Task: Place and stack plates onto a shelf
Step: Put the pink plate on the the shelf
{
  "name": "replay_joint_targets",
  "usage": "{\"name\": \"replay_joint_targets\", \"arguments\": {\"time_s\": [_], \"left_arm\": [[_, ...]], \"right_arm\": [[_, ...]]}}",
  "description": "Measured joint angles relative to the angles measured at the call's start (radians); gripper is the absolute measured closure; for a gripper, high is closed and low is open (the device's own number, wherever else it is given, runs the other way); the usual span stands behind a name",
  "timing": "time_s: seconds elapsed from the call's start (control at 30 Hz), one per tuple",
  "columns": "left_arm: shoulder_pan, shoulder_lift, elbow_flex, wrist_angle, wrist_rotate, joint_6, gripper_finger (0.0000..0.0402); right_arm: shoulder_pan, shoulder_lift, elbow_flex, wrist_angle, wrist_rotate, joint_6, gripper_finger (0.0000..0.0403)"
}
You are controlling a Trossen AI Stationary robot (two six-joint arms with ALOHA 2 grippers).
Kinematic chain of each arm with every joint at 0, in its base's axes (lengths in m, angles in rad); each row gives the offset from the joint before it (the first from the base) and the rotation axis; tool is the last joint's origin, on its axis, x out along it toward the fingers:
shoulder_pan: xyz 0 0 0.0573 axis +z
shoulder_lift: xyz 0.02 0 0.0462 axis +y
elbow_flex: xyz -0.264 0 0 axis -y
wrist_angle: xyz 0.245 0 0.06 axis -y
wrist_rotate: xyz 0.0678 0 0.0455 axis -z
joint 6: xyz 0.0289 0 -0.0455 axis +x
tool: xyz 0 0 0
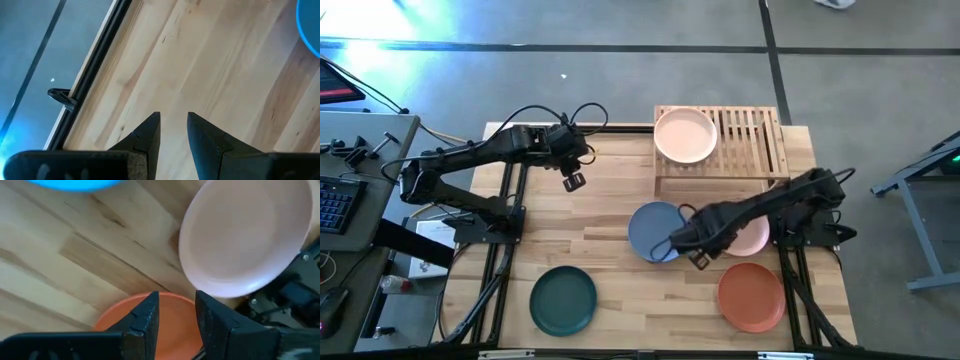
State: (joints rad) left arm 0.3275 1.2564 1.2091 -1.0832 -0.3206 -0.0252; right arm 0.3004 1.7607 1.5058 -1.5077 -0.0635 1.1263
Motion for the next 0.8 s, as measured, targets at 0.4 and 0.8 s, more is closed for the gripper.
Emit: {"name": "replay_joint_targets", "arguments": {"time_s": [0.4,0.8], "left_arm": [[0.000,0.000,0.000,0.002,0.002,-0.026,0.0316],[-0.001,0.000,0.000,0.015,0.001,-0.053,0.0316]], "right_arm": [[0.030,0.000,-0.234,0.176,-0.014,-0.030,0.0300],[0.030,-0.001,-0.398,0.345,0.022,-0.088,0.0300]]}}
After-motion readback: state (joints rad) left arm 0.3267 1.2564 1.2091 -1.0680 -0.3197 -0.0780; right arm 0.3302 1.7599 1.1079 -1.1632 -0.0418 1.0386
